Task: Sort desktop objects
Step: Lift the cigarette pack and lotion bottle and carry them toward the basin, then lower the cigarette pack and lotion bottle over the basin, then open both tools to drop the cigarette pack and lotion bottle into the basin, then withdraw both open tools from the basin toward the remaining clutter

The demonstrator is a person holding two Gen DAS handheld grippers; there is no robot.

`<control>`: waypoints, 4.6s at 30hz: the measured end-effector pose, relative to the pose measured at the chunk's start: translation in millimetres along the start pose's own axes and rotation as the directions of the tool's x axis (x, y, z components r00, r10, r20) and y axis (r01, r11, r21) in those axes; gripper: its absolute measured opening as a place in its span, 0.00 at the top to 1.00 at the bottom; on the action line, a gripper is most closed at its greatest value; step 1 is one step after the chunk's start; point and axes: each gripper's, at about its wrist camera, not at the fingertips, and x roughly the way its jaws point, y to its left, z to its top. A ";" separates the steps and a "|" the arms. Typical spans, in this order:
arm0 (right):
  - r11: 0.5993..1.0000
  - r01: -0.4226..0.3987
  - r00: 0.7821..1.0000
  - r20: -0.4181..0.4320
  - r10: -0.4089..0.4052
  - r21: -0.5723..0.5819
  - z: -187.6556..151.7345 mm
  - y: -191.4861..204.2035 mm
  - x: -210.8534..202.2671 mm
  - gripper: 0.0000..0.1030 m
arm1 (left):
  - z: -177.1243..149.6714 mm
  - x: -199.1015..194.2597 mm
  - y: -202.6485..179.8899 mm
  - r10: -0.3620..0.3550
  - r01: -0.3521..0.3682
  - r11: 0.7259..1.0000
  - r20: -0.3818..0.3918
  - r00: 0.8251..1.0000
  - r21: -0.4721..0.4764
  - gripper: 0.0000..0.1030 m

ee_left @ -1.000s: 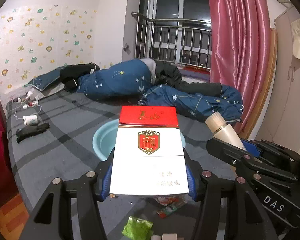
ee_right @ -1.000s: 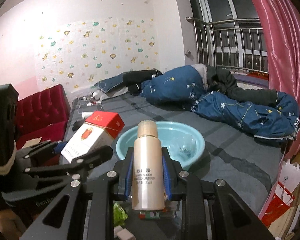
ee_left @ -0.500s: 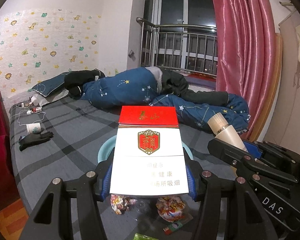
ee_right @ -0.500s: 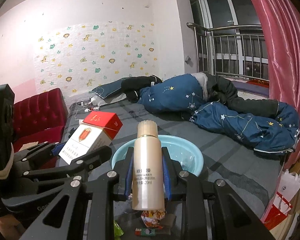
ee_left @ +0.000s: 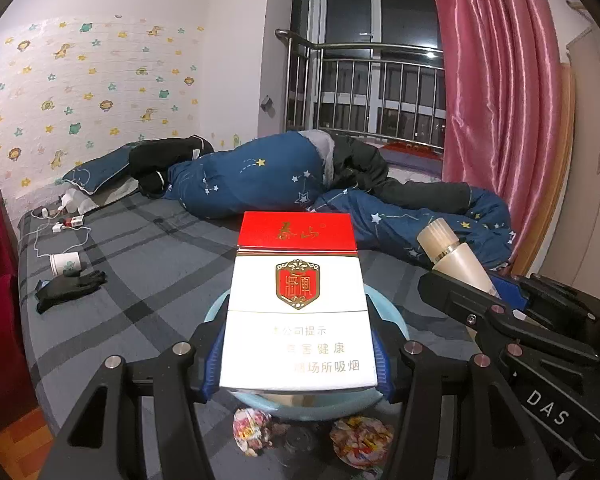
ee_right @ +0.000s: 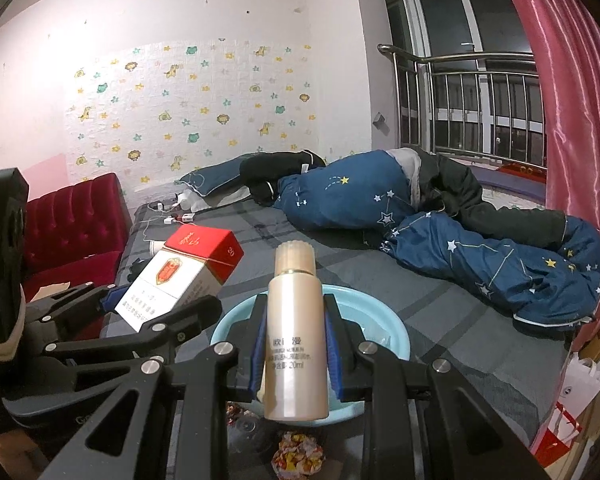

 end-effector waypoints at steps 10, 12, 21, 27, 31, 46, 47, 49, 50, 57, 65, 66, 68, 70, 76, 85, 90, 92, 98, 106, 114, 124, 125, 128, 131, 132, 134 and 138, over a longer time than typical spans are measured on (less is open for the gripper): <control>1.000 -0.005 0.999 -0.050 0.005 0.009 8.0 -14.6 42.6 0.74 | 12.4 39.9 10.5 -0.005 0.006 1.000 -0.050 0.999 0.015 0.40; 1.000 -0.009 0.998 -0.066 0.010 0.014 7.8 -18.5 53.5 0.74 | 12.1 48.1 12.3 -0.003 0.004 1.000 -0.065 0.998 0.018 0.40; 0.997 -0.031 0.988 -0.146 0.040 0.064 6.1 -36.2 106.4 0.74 | 7.6 95.2 20.6 -0.016 0.020 1.000 -0.156 0.988 0.021 0.40; 0.995 -0.036 0.979 -0.197 0.055 0.098 0.3 -49.1 138.8 0.74 | -0.6 128.7 25.9 -0.019 0.025 0.999 -0.230 0.973 0.021 0.40; 0.995 -0.030 0.969 -0.239 0.053 0.098 -4.9 -52.9 159.7 0.74 | -5.9 147.0 29.2 -0.016 0.024 0.999 -0.268 0.963 0.026 0.40; 0.988 -0.043 0.936 -0.341 0.091 0.146 -22.7 -63.9 208.6 0.74 | -24.1 184.4 35.7 -0.015 0.027 0.999 -0.365 0.931 0.028 0.40; 0.988 -0.044 0.934 -0.345 0.094 0.150 -23.1 -63.9 210.3 0.74 | -25.3 185.2 35.7 -0.016 0.028 0.999 -0.369 0.929 0.028 0.40; 0.987 -0.043 0.928 -0.360 0.096 0.152 -24.8 -63.7 215.4 0.74 | -27.3 187.2 36.0 -0.015 0.028 0.999 -0.375 0.927 0.029 0.40; 0.987 -0.042 0.925 -0.368 0.096 0.153 -25.6 -63.4 216.9 0.74 | -27.8 188.4 36.4 -0.016 0.029 0.999 -0.379 0.925 0.027 0.40; 0.988 -0.030 0.914 -0.395 0.087 0.149 -30.8 -62.1 226.1 0.74 | -32.5 194.4 35.9 -0.010 0.026 0.999 -0.399 0.917 0.035 0.40; 0.989 -0.026 0.903 -0.421 0.086 0.146 -36.6 -59.8 233.6 0.74 | -37.1 201.5 35.7 0.002 0.016 0.999 -0.422 0.907 0.040 0.40; 0.989 -0.025 0.903 -0.422 0.085 0.146 -37.1 -59.7 234.1 0.74 | -37.1 201.6 34.9 0.004 0.015 0.999 -0.422 0.907 0.041 0.40; 0.989 -0.027 0.902 -0.422 0.085 0.142 -38.0 -58.2 234.6 0.74 | -37.7 201.2 34.8 0.006 0.013 0.999 -0.418 0.908 0.042 0.40; 0.989 -0.028 0.901 -0.425 0.087 0.145 -38.6 -57.7 235.6 0.74 | -38.3 201.6 34.1 0.015 0.006 0.999 -0.423 0.906 0.047 0.39; 0.988 -0.036 0.909 -0.406 0.095 0.150 -34.4 -57.2 228.2 0.65 | -39.9 196.7 32.2 0.007 0.009 0.999 -0.416 0.909 0.037 0.11; 0.990 0.024 0.926 -0.376 0.030 0.137 -25.4 -58.2 210.8 0.12 | -39.5 183.5 27.7 0.009 0.006 0.999 -0.410 0.912 0.036 0.00; 0.987 0.030 0.924 -0.381 0.032 0.155 -23.1 -61.8 202.8 0.03 | -37.4 173.0 26.4 0.025 -0.006 0.999 -0.399 0.917 0.048 0.00; 0.987 0.026 0.924 -0.381 0.038 0.161 -22.0 -61.9 199.2 0.01 | -36.1 167.8 26.6 0.026 -0.008 0.999 -0.392 0.920 0.047 0.00; 0.985 0.014 0.926 -0.375 0.051 0.171 -18.9 -59.6 181.2 0.00 | -35.8 152.3 26.2 0.026 -0.011 0.999 -0.387 0.922 0.041 0.00; 0.993 0.020 0.930 -0.366 0.023 0.112 -19.5 -44.8 147.3 0.00 | -42.9 124.4 26.9 0.031 -0.020 0.999 -0.380 0.925 0.033 0.00; 0.998 0.021 0.936 -0.351 0.004 0.067 -30.1 -31.5 112.8 0.00 | -59.6 90.7 25.0 0.030 -0.023 0.999 -0.369 0.929 0.025 0.00; 0.998 0.059 0.940 -0.337 -0.058 -0.008 -59.4 -14.2 78.8 0.00 | -90.0 53.5 17.3 0.031 -0.019 0.999 -0.358 0.933 0.036 0.00; 0.998 0.061 0.940 -0.335 -0.062 -0.013 -61.2 -12.3 78.2 0.00 | -93.4 52.6 16.7 0.028 -0.016 0.999 -0.362 0.932 0.034 0.00; 0.998 0.053 0.944 -0.326 -0.056 -0.018 -70.2 -8.0 70.9 0.00 | -105.4 50.4 14.2 0.023 -0.010 0.999 -0.381 0.924 0.035 0.00; 0.998 0.060 0.946 -0.318 -0.062 -0.016 -78.8 -6.4 65.6 0.00 | -116.8 47.3 12.2 0.015 -0.003 1.000 -0.388 0.922 0.031 0.00; 0.998 0.063 0.946 -0.318 -0.065 -0.017 -81.9 -5.2 64.7 0.00 | -120.7 47.1 11.0 0.015 -0.003 1.000 -0.391 0.920 0.031 0.00; 0.998 0.068 0.946 -0.317 -0.070 -0.018 -88.5 -3.4 64.2 0.00 | -130.0 47.0 9.6 0.012 -0.001 1.000 -0.403 0.915 0.027 0.00; 0.996 0.078 0.941 -0.327 -0.085 -0.032 -103.5 1.7 66.5 0.00 | -146.6 49.3 6.5 0.009 0.002 1.000 -0.423 0.906 0.024 0.00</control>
